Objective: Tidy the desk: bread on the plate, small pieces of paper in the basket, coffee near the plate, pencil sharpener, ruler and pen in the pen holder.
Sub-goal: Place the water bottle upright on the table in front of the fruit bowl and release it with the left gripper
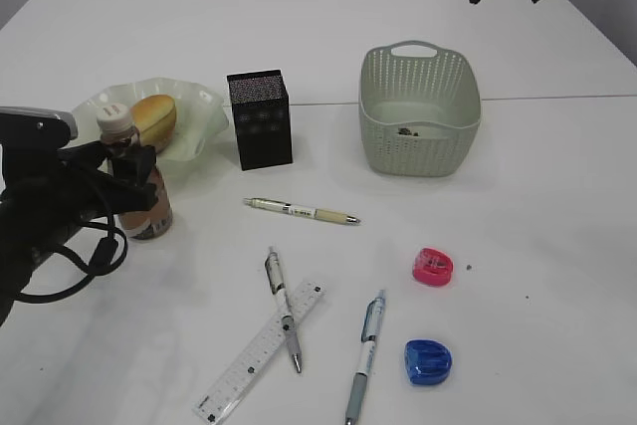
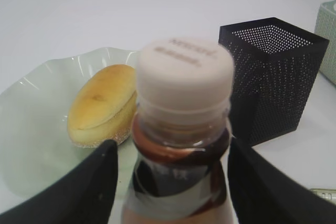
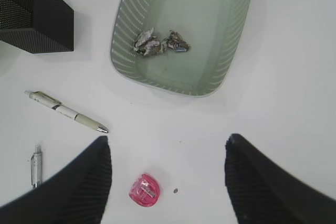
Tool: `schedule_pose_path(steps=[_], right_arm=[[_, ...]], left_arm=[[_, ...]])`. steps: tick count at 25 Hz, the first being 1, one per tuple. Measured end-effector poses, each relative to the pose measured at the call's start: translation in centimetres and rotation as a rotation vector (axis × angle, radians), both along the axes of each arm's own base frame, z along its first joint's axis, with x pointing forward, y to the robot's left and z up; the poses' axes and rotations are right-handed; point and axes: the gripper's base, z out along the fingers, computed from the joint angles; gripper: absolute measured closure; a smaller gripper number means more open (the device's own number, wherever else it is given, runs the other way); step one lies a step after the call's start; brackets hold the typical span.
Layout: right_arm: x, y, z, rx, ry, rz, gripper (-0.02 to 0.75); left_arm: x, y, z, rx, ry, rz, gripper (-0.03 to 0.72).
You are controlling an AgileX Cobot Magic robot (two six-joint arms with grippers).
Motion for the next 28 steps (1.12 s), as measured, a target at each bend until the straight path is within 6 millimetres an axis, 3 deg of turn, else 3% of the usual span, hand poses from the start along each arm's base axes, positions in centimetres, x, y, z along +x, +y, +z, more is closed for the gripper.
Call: schedule_pose_path(steps=[6, 17, 22, 28], right_arm=[[0.0, 0.0, 0.0, 0.000, 0.000, 0.000, 0.242], [0.0, -0.1, 0.0, -0.024, -0.006, 0.015, 0.246], [0.0, -0.1, 0.0, -0.025, -0.006, 0.016, 0.246], [0.0, -0.1, 0.0, -0.025, -0.006, 0.016, 0.246]], left_arm=[[0.0, 0.0, 0.3, -0.002, -0.007, -0.002, 0.199], [-0.1, 0.0, 4.0, -0.027, -0.117, -0.009, 0.198], [-0.7, 0.1, 7.0, -0.043, -0.143, -0.012, 0.202], [-2.7, 0.5, 10.6, -0.035, -0.013, -0.029, 0.207]])
